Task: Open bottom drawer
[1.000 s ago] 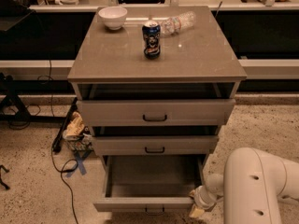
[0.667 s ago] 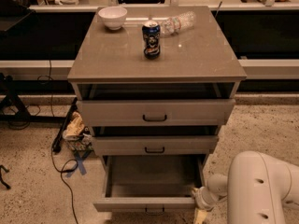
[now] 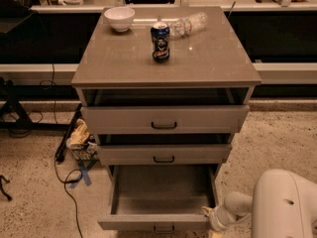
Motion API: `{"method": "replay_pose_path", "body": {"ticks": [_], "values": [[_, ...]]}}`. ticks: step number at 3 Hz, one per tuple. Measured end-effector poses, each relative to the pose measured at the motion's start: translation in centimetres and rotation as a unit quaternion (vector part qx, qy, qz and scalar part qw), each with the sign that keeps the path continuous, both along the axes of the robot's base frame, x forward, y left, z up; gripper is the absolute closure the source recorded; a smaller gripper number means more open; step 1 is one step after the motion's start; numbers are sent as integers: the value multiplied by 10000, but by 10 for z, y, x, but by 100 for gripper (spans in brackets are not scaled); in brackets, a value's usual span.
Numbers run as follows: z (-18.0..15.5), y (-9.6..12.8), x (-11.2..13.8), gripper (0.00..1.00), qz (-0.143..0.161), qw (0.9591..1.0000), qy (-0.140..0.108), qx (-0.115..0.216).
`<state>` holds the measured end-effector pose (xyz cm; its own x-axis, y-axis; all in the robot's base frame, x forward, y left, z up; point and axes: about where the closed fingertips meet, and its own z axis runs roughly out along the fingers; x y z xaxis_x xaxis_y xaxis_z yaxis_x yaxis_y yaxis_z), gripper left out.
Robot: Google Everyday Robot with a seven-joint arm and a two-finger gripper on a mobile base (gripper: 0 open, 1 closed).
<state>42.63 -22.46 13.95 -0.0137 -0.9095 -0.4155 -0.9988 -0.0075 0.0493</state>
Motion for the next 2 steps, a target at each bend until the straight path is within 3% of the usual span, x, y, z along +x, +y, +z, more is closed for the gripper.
{"method": "replay_pose_path", "body": {"ticks": [2], "values": [[-1,-1,-9,60,21,10000,77,58]]}}
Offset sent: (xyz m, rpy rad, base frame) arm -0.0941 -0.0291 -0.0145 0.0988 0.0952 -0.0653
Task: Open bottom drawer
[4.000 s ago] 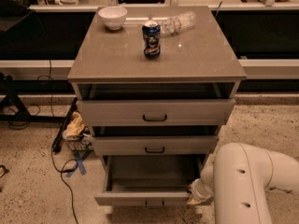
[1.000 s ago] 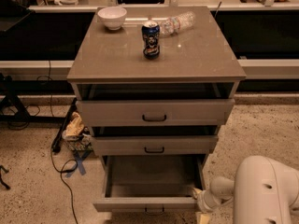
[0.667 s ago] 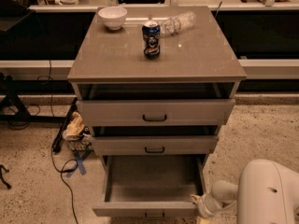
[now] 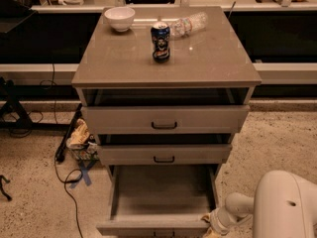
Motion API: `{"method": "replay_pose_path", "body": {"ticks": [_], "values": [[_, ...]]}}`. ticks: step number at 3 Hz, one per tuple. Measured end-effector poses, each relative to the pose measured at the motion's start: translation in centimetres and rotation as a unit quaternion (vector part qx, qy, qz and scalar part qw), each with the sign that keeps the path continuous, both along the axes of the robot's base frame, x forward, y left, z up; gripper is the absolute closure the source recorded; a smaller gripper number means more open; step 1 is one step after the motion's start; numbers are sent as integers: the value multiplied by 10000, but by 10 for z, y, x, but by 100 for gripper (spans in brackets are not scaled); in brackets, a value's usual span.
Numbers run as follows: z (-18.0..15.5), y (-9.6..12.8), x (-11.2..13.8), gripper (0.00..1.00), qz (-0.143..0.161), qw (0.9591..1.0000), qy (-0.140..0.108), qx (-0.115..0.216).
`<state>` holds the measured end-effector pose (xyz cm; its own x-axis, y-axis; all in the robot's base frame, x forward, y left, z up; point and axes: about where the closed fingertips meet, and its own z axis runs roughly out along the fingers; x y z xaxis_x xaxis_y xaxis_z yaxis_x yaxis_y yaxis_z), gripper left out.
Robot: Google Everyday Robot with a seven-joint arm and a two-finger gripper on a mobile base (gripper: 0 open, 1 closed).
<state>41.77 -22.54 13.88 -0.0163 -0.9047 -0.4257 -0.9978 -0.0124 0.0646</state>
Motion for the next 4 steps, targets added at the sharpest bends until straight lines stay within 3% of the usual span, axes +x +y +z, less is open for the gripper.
{"method": "replay_pose_path", "body": {"ticks": [1,2,4], "values": [[0,-6,-23,83,-130,9999,44,92],[5,-6,-21,0,-130,9999,44,92],[20,-8,-20,0,-55,9997,-92,219]]}}
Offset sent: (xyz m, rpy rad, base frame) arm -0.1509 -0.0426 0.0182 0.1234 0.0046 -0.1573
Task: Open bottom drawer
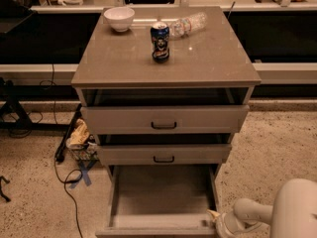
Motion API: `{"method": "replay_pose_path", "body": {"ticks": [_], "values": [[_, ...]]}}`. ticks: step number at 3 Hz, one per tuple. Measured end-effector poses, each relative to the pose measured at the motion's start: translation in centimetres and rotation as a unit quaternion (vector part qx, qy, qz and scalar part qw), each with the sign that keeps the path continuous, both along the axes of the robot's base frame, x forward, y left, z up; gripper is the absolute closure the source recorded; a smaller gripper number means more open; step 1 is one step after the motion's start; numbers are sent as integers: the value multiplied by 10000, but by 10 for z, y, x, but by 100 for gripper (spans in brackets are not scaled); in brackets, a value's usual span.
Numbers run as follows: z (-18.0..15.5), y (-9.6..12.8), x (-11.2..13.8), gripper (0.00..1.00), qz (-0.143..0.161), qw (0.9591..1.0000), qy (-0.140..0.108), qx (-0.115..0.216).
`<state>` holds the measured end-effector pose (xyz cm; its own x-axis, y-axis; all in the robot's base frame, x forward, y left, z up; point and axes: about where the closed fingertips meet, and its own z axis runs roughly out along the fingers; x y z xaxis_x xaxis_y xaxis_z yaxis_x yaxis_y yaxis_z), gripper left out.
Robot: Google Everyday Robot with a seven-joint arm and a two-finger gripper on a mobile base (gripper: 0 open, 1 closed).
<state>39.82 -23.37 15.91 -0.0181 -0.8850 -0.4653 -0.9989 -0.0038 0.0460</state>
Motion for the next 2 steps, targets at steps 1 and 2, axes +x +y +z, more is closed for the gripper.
{"method": "replay_pose_path", "body": {"ticks": [1,2], "values": [[47,-9,2,0,141,9987,-473,142],[121,-39,9,0,26,9944,-1053,113]]}}
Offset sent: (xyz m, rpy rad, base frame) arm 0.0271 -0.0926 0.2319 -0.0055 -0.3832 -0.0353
